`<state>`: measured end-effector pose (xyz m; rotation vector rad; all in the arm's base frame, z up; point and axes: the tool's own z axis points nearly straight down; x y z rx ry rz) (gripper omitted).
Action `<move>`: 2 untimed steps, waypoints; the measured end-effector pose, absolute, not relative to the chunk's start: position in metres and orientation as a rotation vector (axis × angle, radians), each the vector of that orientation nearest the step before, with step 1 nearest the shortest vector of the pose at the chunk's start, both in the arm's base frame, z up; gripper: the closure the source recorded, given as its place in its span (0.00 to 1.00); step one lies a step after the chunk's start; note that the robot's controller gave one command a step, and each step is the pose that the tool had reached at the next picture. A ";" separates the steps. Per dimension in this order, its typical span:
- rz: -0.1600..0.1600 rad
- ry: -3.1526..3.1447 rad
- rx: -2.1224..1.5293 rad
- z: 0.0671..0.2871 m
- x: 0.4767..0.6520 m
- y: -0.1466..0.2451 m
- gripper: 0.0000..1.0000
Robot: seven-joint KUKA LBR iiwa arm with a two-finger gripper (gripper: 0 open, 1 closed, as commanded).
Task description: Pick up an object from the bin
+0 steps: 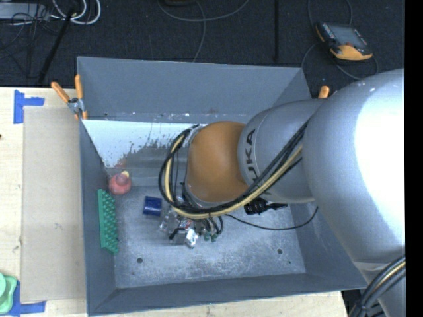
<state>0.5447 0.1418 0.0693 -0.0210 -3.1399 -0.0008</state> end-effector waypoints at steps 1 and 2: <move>-0.001 -3.150 -0.043 0.174 0.564 0.110 1.00; -0.002 -3.150 -0.041 0.238 0.577 0.109 1.00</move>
Offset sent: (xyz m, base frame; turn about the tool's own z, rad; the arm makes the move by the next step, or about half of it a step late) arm 0.0171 -0.0307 0.1004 0.0112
